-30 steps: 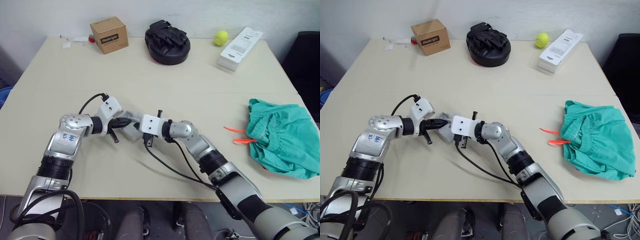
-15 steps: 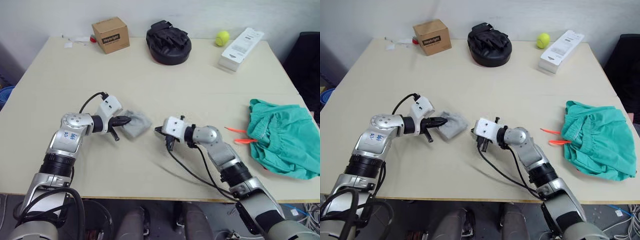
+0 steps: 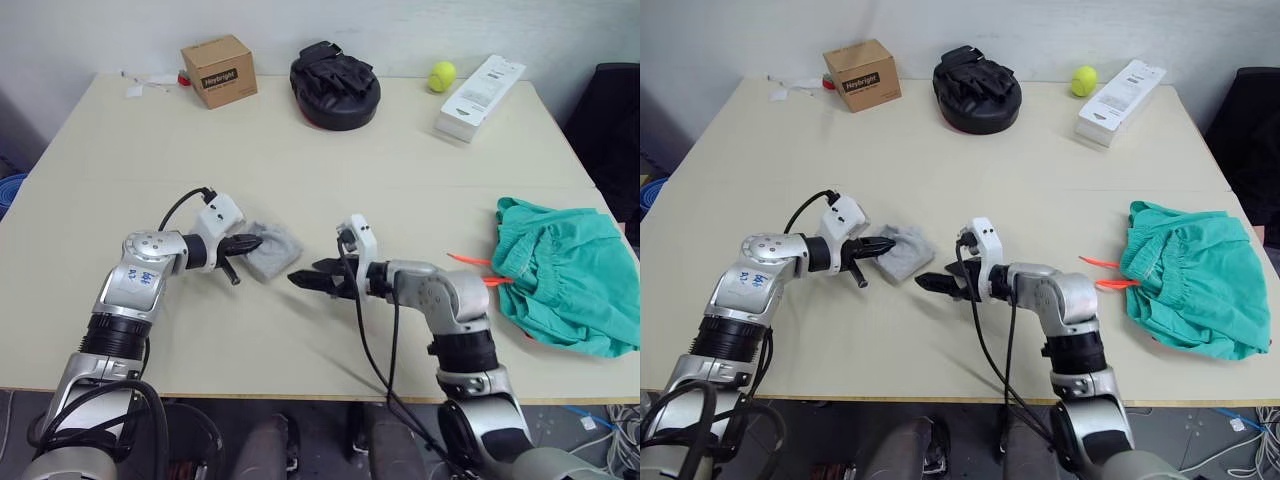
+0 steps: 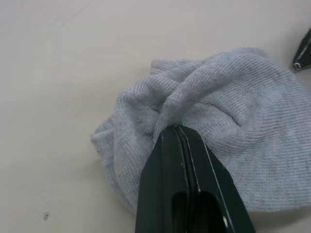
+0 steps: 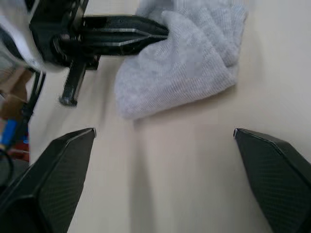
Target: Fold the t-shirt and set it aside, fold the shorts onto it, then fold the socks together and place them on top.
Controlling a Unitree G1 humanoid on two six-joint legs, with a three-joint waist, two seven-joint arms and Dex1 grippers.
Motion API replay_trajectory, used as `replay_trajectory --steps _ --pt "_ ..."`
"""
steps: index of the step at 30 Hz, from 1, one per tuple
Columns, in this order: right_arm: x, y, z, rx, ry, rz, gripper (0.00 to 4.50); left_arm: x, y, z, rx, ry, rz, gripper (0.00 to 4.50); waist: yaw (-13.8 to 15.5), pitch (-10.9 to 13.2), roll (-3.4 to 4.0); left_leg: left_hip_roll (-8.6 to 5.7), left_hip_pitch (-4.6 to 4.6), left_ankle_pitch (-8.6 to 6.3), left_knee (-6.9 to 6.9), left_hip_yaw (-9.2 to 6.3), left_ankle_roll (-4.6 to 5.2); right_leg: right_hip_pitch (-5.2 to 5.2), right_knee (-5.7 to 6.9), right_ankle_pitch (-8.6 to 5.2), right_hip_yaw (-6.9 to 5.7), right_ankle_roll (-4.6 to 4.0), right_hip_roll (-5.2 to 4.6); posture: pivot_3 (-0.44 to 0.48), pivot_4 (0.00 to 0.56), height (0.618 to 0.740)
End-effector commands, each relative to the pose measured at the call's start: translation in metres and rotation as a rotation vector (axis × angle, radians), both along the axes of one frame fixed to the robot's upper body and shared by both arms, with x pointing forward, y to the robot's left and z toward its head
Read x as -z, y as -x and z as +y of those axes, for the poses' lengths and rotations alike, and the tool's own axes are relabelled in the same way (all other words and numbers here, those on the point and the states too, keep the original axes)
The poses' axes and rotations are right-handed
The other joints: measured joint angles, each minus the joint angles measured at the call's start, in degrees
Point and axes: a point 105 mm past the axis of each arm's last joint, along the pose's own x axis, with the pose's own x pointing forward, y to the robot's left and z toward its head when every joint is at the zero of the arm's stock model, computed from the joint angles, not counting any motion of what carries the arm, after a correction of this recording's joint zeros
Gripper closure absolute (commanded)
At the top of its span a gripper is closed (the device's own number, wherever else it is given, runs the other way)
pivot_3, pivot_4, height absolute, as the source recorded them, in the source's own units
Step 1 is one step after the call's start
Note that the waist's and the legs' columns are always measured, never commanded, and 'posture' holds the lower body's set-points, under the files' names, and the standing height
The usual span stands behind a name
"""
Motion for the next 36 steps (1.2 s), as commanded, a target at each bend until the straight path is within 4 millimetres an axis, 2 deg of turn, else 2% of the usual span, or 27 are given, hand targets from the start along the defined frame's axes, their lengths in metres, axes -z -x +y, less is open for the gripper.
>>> replay_trajectory --steps 1,8,15,20,23,26,33,36 --pt "0.015 0.002 0.006 0.014 -0.05 0.167 0.03 0.007 0.004 0.004 -0.01 -0.018 0.026 4.5 -0.11 -0.01 0.0 0.0 0.01 -0.01 -0.02 0.0 -0.01 0.0 0.0 0.0 0.0 0.0 0.0 0.0 0.15 0.74" --pt "0.029 -0.003 0.037 0.027 -0.109 0.319 0.03 0.006 0.006 0.008 -0.021 -0.027 0.025 4.5 -0.96 -0.13 0.04 0.03 0.17 0.01 -0.15 0.08 -0.08 -0.02 0.09 0.0 0.05 0.0 0.03 0.0 0.15 0.74" --pt "0.03 -0.006 0.071 -0.005 -0.108 0.315 0.03 0.007 0.006 0.011 -0.035 -0.03 0.024 4.5 -1.66 -0.35 0.0 0.03 0.25 0.03 -0.18 0.08 -0.13 -0.01 0.14 0.0 0.13 0.0 0.02 0.0 0.15 0.74" --pt "0.034 -0.009 0.08 -0.009 -0.089 0.303 0.03 0.007 0.006 0.013 -0.041 -0.028 0.024 4.5 -1.69 -0.36 0.01 0.04 0.25 0.06 -0.2 0.08 -0.18 -0.04 0.19 0.0 0.17 -0.01 0.02 0.0 0.15 0.74" --pt "0.036 -0.01 0.082 -0.013 -0.07 0.284 0.62 0.007 0.007 0.013 -0.044 -0.027 0.025 4.5 -1.71 -0.36 0.01 0.05 0.26 0.06 -0.21 0.07 -0.19 -0.04 0.19 0.0 0.19 -0.01 0.03 0.0 0.15 0.74" --pt "0.038 -0.011 0.081 -0.015 -0.046 0.256 1.76 0.008 0.007 0.014 -0.047 -0.025 0.025 4.5 -1.76 -0.36 0.01 0.05 0.25 0.05 -0.25 0.08 -0.2 -0.09 0.19 -0.01 0.21 -0.01 0.03 0.0 0.15 0.74" --pt "0.037 -0.014 0.069 -0.015 -0.025 0.193 3.99 0.008 0.01 0.014 -0.05 -0.006 0.031 4.5 -1.75 -0.52 -0.1 0.08 0.28 0.05 -0.36 0.06 -0.26 -0.1 0.16 -0.01 0.27 -0.01 0.06 0.0 0.15 0.74" --pt "0.032 -0.014 0.063 -0.026 -0.019 0.139 4.47 0.008 0.011 0.013 -0.046 0.01 0.036 4.5 -1.55 -0.69 -0.11 0.08 0.28 0.03 -0.36 0.03 -0.29 -0.09 0.14 -0.01 0.36 -0.01 0.05 0.0 0.15 0.74"
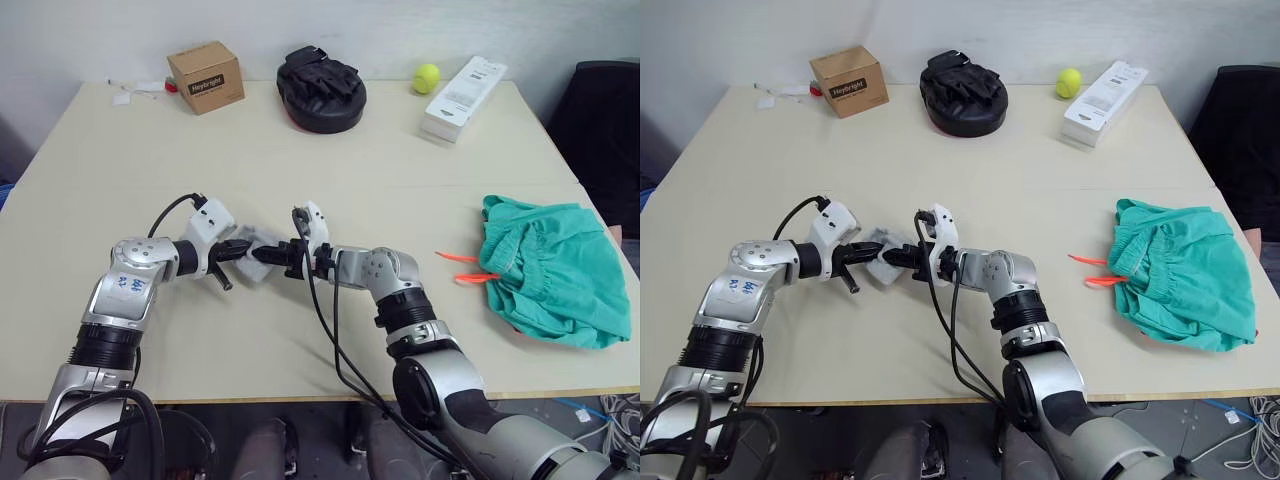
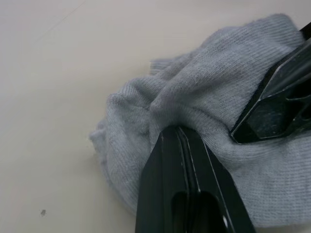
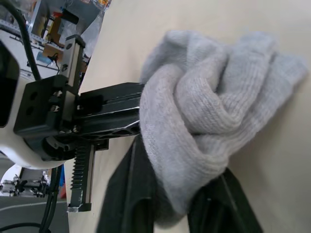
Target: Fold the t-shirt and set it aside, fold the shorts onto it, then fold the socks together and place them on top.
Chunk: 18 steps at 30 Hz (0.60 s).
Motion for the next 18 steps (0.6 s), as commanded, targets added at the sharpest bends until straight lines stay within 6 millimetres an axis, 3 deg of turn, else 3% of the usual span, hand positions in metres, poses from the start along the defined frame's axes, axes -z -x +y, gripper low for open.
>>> replay_trajectory --steps 1,3,6,10,13,15,18 --pt "0.025 0.009 -0.008 -0.02 0.058 0.024 4.47 0.001 0.005 -0.002 0.01 0.018 0.013 4.5 0.1 -0.03 -0.01 0.0 -0.01 -0.06 0.0 -0.01 -0.09 0.0 -0.02 0.0 0.02 0.0 0.0 0.0 0.15 0.74" --pt "0.021 0.01 -0.014 -0.033 0.07 -0.022 4.47 -0.002 0.007 -0.005 0.027 0.044 0.01 4.5 0.2 -0.03 -0.01 -0.02 -0.03 -0.18 0.0 -0.01 -0.28 -0.02 -0.02 0.0 0.16 0.0 0.02 0.0 0.15 0.74" --pt "0.014 0.014 -0.03 -0.052 0.083 -0.088 4.5 -0.014 0.012 -0.011 0.059 0.108 0.007 3.95 0.84 -0.03 -0.01 -0.09 -0.15 -0.19 0.0 -0.08 -0.24 -0.07 -0.05 0.0 0.43 0.0 0.07 0.0 0.15 0.74" --pt "-0.001 0.019 -0.068 -0.051 0.103 -0.156 4.5 -0.042 0.031 -0.024 0.182 0.251 0.018 2.72 1.88 -0.01 0.0 -0.16 -0.31 -0.14 0.02 -0.13 0.14 -0.13 -0.17 0.02 0.7 0.04 0.1 0.0 0.15 0.74" --pt "-0.022 0.028 -0.115 -0.037 0.124 -0.214 4.5 -0.07 0.064 -0.037 0.349 0.372 0.09 1.84 2.17 0.1 0.05 -0.18 -0.53 -0.22 0.06 -0.17 0.28 -0.13 -0.58 0.1 0.72 0.19 0.11 0.0 0.15 0.74" --pt "-0.034 0.036 -0.139 -0.033 0.138 -0.235 4.5 -0.08 0.08 -0.042 0.425 0.398 0.118 1.19 2.1 0.18 0.17 -0.19 -0.8 -0.28 0.19 -0.22 0.4 -0.25 -0.75 0.15 0.72 0.27 0.11 0.0 0.15 0.74" --pt "-0.062 0.053 -0.191 0.003 0.167 -0.259 4.5 -0.09 0.094 -0.053 0.508 0.406 0.116 0.3 2.03 0.4 0.51 -0.19 -0.98 -0.29 0.21 -0.19 0.45 -0.26 -1.08 0.19 0.68 0.34 0.2 0.0 0.15 0.74"
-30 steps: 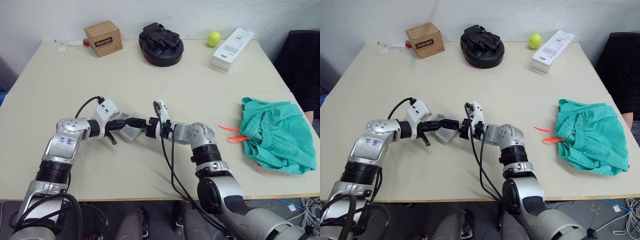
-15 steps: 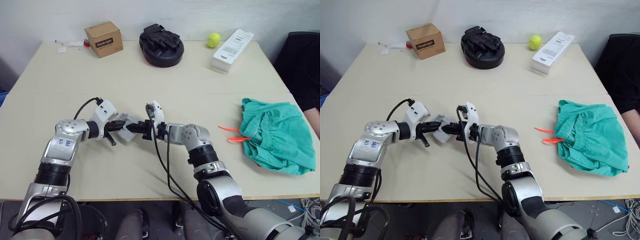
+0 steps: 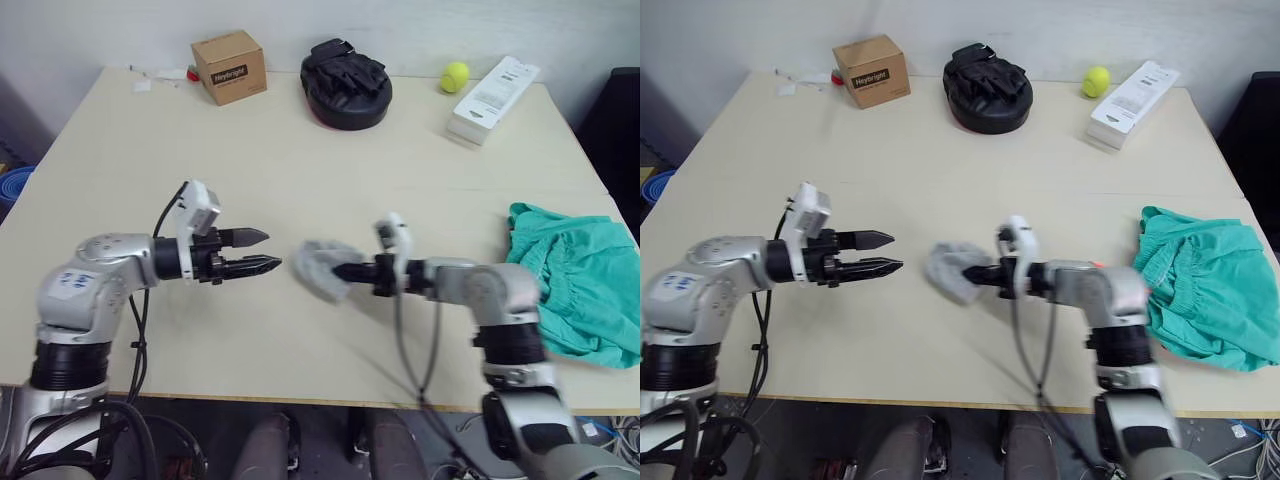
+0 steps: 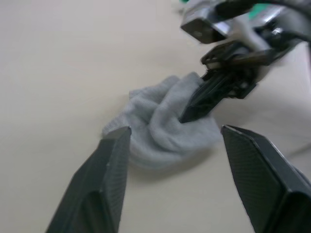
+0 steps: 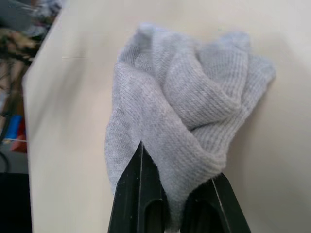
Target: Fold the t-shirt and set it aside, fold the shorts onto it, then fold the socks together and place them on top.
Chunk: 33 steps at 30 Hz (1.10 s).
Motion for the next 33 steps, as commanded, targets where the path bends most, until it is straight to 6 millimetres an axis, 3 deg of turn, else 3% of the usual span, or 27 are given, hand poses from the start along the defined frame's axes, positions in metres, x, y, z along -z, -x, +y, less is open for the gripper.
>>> replay_trajectory --steps 1,4,9,12,14,16,21,28,29,33 --pt "-0.048 0.025 -0.041 -0.025 -0.025 -0.086 4.5 -0.016 0.021 -0.019 0.129 0.026 -0.035 0.02 0.13 0.13 0.18 0.0 -0.05 0.01 0.01 0.0 0.02 0.0 -0.03 0.0 -0.03 0.01 0.02 0.0 0.15 0.74" --pt "-0.08 0.04 -0.101 0.075 0.021 -0.096 4.5 -0.012 0.028 -0.035 0.19 0.017 -0.06 0.02 1.01 0.28 0.29 0.05 -0.1 0.09 0.02 0.07 0.1 0.01 -0.15 0.0 -0.06 0.02 0.16 0.0 0.15 0.74" --pt "-0.107 0.054 -0.168 0.216 0.089 -0.106 4.5 -0.002 0.031 -0.044 0.22 0.012 -0.06 0.02 1.44 0.4 0.05 0.08 0.0 0.13 0.06 0.13 0.15 0.08 -0.37 0.02 0.02 0.06 0.22 0.0 0.15 0.74" --pt "-0.106 0.055 -0.204 0.304 0.136 -0.097 4.5 0.004 0.03 -0.046 0.218 0.003 -0.065 0.02 1.26 0.43 -0.01 0.09 0.06 0.13 0.09 0.25 0.16 0.09 -0.34 0.1 0.16 0.14 0.21 0.0 0.15 0.74" --pt "-0.091 0.051 -0.246 0.436 0.214 -0.079 4.5 0.004 0.03 -0.047 0.218 0.004 -0.07 0.02 1.3 0.43 -0.02 0.07 0.07 0.15 0.1 0.31 0.18 0.09 -0.33 0.13 0.22 0.18 0.19 0.0 0.15 0.74" --pt "-0.071 0.051 -0.271 0.504 0.287 -0.045 4.5 0.004 0.031 -0.049 0.225 0.007 -0.075 0.02 1.31 0.44 -0.03 0.07 0.07 0.15 0.15 0.34 0.19 0.09 -0.33 0.14 0.23 0.19 0.19 0.0 0.15 0.74" --pt "-0.029 0.046 -0.308 0.657 0.376 0.026 4.5 0.002 0.033 -0.054 0.242 0.002 -0.095 0.02 1.4 0.45 0.0 0.06 0.05 0.22 0.19 0.39 0.16 0.08 -0.32 0.14 0.22 0.19 0.2 0.0 0.15 0.74" --pt "0.003 0.035 -0.325 0.775 0.484 0.016 4.5 -0.001 0.031 -0.054 0.232 -0.011 -0.158 0.02 1.36 0.45 0.01 0.06 0.09 0.34 0.25 0.36 0.0 0.11 -0.22 0.14 0.22 0.19 0.23 0.0 0.15 0.74" --pt "0.004 0.034 -0.329 0.8 0.496 0.001 3.82 -0.001 0.031 -0.054 0.229 -0.008 -0.165 0.0 1.35 0.45 0.0 0.06 0.1 0.35 0.25 0.35 -0.01 0.13 -0.22 0.14 0.22 0.19 0.23 0.0 0.15 0.74" --pt "-0.012 0.037 -0.331 0.76 0.51 -0.151 2.54 -0.001 0.026 -0.052 0.207 -0.014 -0.16 0.0 1.63 0.45 -0.01 0.06 0.19 0.35 0.27 0.34 -0.02 0.26 -0.24 0.15 0.24 0.21 0.22 0.0 0.15 0.74"
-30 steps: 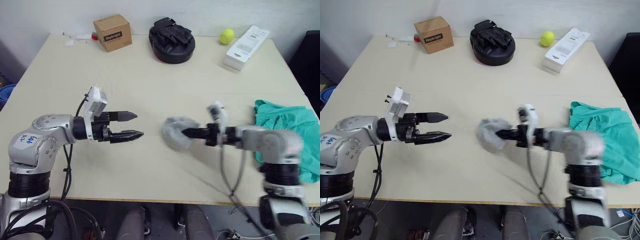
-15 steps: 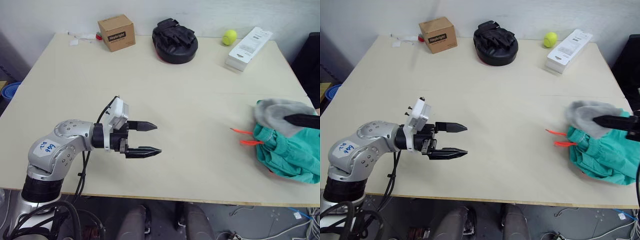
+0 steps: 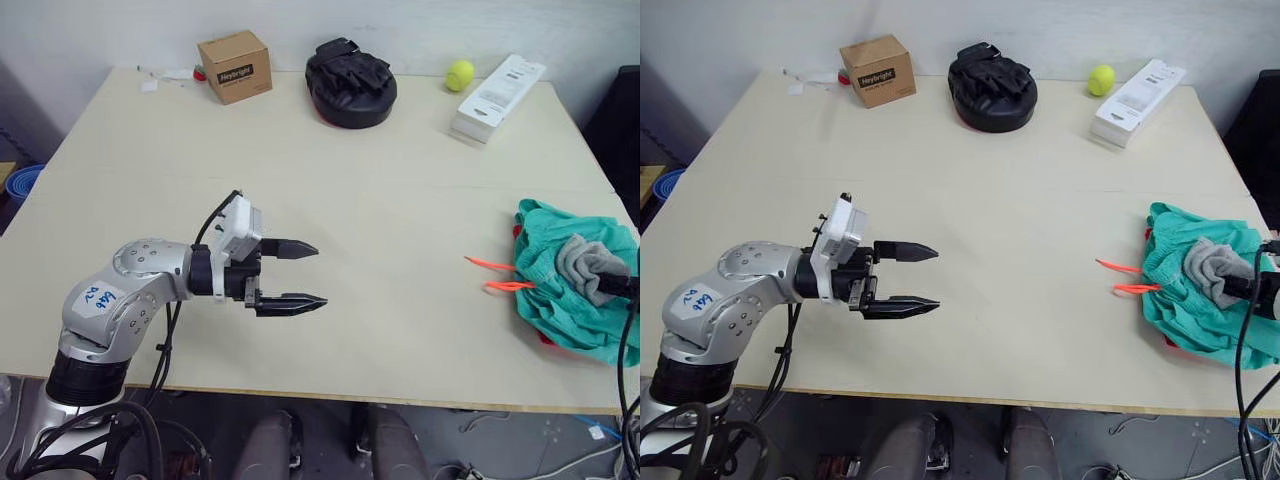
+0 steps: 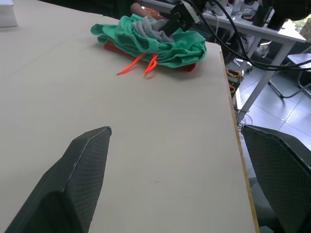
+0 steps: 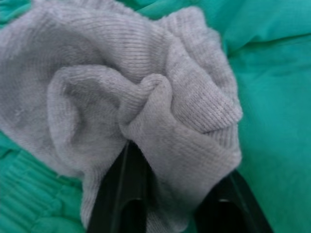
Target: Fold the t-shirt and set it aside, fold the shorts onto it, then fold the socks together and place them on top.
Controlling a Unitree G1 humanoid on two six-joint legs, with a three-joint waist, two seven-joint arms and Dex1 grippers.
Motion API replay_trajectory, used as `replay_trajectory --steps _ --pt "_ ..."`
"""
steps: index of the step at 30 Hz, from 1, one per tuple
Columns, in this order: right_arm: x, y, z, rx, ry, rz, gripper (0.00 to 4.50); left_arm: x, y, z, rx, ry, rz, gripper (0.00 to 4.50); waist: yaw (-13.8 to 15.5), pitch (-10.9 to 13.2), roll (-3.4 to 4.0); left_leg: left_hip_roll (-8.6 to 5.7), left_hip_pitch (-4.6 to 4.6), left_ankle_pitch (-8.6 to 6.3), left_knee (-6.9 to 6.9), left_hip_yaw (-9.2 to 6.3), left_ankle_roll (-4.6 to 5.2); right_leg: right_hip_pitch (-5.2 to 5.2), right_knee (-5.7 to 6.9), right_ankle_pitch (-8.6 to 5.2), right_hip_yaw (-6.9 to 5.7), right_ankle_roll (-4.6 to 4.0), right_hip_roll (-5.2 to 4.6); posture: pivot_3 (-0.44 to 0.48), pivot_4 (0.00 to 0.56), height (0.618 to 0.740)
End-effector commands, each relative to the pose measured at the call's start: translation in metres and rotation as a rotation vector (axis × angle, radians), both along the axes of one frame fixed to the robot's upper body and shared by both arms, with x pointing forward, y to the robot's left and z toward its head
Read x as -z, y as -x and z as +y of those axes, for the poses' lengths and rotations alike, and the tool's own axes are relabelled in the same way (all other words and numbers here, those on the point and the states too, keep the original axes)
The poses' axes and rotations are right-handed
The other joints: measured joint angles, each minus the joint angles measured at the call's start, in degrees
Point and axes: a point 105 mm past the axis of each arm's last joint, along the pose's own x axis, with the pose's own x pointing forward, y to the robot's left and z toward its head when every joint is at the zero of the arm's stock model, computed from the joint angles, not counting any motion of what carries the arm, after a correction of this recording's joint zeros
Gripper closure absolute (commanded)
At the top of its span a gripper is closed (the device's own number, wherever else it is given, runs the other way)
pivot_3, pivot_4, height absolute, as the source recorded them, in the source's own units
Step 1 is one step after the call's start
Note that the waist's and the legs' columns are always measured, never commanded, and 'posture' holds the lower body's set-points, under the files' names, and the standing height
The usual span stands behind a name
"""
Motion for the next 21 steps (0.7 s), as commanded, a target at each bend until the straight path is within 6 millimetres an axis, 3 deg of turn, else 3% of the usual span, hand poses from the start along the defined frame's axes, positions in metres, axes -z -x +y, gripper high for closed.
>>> replay_trajectory --steps 1,7,10,15,18,21 --pt "-0.023 0.008 -0.004 -0.095 0.106 -0.117 2.25 -0.007 0.001 0.0 0.011 0.002 -0.037 0.0 0.38 0.0 0.0 0.0 0.0 0.0 0.01 0.0 0.0 0.01 0.0 0.0 0.0 0.0 0.01 0.0 0.15 0.74" --pt "-0.068 0.05 -0.008 -0.289 0.253 -0.212 0.07 -0.017 0.002 0.017 0.003 0.047 0.024 0.0 1.08 0.05 0.18 0.01 0.07 0.0 -0.03 0.06 0.0 0.0 0.01 0.0 0.06 0.01 0.06 0.0 0.15 0.74" --pt "-0.091 0.083 -0.013 -0.369 0.267 -0.19 0.03 -0.02 0.006 0.034 -0.015 0.013 0.038 0.0 1.06 0.07 0.22 0.02 0.2 0.0 -0.11 0.1 0.0 0.04 0.02 0.0 0.12 0.0 0.07 0.0 0.15 0.74" --pt "-0.12 0.116 -0.025 -0.363 0.27 -0.182 0.03 -0.035 0.018 0.064 -0.043 0.0 0.075 0.0 0.53 0.09 0.15 0.12 0.4 -0.13 -0.21 0.18 -0.06 0.13 0.01 -0.04 0.23 -0.08 0.11 0.0 0.15 0.74" --pt "-0.118 0.128 -0.026 -0.376 0.234 -0.161 0.03 -0.042 0.022 0.08 -0.086 0.023 0.084 0.0 0.25 0.09 0.15 0.14 0.43 -0.17 -0.24 0.16 -0.1 0.1 0.04 -0.1 0.24 -0.18 0.08 0.0 0.15 0.74" --pt "-0.109 0.126 -0.024 -0.392 0.232 -0.156 0.03 -0.043 0.02 0.085 -0.115 0.062 0.069 0.0 0.07 0.08 0.17 0.15 0.45 -0.19 -0.24 0.14 -0.14 0.11 0.05 -0.13 0.24 -0.22 0.05 0.0 0.15 0.74"
